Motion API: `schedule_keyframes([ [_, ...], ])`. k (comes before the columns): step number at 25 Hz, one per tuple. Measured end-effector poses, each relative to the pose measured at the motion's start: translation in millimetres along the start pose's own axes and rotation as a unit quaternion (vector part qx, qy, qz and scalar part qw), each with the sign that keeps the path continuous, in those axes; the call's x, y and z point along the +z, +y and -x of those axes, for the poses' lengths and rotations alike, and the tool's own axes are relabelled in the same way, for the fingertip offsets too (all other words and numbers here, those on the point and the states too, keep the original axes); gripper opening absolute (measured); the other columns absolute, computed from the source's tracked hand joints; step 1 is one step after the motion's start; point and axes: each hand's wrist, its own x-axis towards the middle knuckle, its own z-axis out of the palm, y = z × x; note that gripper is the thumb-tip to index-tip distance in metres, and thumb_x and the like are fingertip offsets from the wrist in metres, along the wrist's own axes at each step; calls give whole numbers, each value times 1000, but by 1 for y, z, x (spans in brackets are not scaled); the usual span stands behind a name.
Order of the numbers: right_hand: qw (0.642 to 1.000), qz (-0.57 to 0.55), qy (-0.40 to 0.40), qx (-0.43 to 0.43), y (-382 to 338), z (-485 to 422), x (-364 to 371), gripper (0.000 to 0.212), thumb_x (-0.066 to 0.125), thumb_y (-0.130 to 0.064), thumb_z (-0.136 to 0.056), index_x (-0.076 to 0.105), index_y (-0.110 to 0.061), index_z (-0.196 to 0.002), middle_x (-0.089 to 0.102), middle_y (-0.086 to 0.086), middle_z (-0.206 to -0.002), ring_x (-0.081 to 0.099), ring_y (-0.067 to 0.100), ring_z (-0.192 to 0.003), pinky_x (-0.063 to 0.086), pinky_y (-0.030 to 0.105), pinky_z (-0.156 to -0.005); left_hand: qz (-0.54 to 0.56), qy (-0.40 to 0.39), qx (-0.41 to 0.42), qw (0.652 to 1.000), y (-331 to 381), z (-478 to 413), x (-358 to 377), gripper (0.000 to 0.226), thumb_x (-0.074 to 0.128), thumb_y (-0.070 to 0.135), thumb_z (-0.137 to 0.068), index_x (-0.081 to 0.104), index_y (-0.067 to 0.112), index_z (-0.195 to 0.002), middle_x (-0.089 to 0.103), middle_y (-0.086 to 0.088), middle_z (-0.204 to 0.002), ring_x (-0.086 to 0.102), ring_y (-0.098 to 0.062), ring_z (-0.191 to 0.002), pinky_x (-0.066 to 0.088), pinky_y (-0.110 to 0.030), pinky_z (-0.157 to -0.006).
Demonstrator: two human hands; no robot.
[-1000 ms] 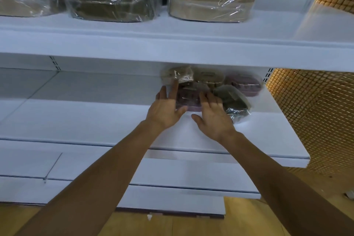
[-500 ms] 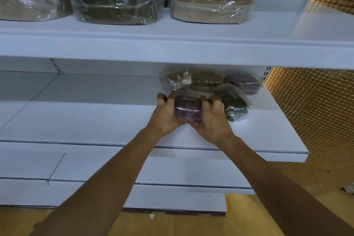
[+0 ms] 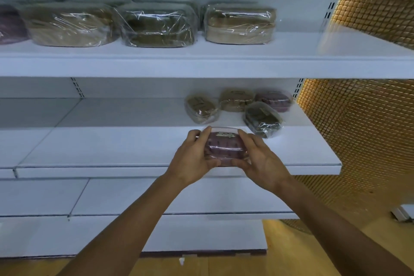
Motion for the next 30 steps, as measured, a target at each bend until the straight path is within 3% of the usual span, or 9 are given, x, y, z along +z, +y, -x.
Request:
schedule_keyframes([
  [4, 998, 16, 51, -46, -27, 30, -43, 77, 58, -48, -94, 16, -26, -155, 31, -1, -152, 39, 15, -134, 40, 26, -102, 9, 40, 45, 998, 32, 35, -41, 91, 76, 42, -84, 21, 33, -156, 31, 9, -144, 51, -8, -118, 42, -21, -100],
  [8, 989, 43, 109, -90, -57, 51, -90, 79, 60, -48, -92, 17, -27, -155, 34, -4, -151, 41, 13, -131, 47, 30, -98, 9, 96, 94, 991, 64, 65, -82, 88, 73, 50, -83, 20, 41, -153, 30, 12, -146, 44, -6, -124, 41, -22, -101],
  [13, 979, 95, 143, -113, -89, 71, -131, 75, 51, -51, -94, 13, -28, -155, 34, -6, -151, 45, 16, -127, 50, 34, -90, -40, 137, 127, 981, 94, 86, -119, 85, 68, 54, -85, 20, 42, -153, 32, 18, -146, 43, -4, -124, 31, -14, -91],
  [17, 971, 125, 162, -123, -108, 79, -163, 75, 41, -55, -92, 16, -22, -156, 34, -1, -152, 45, 21, -129, 51, 39, -91, -72, 164, 152, 972, 111, 89, -144, 87, 66, 59, -83, 20, 40, -154, 36, 18, -145, 45, -7, -126, 38, -22, -97],
  [25, 969, 123, 183, -109, -110, 38, -207, 66, 50, -42, -98, 22, -21, -154, 39, 2, -148, 44, 20, -128, 39, 29, -99, -126, 200, 172, 956, 140, 38, -173, 78, 62, 62, -85, 27, 36, -150, 44, 2, -144, 49, -22, -126, 46, -38, -99],
  [28, 972, 120, 178, -100, -107, 17, -207, 63, 51, -40, -98, 23, -24, -152, 36, 3, -149, 44, 21, -129, 43, 33, -99, -165, 208, 160, 951, 137, 17, -172, 77, 61, 59, -87, 27, 32, -151, 34, -3, -152, 37, -25, -137, 45, -42, -104],
  [30, 968, 131, 190, -95, -107, 4, -205, 61, 52, -40, -98, 24, -25, -150, 29, 2, -154, 40, 23, -133, 45, 36, -100, -193, 226, 159, 941, 136, 4, -171, 78, 62, 54, -89, 28, 24, -152, 23, -5, -160, 22, -25, -147, 33, -43, -113],
])
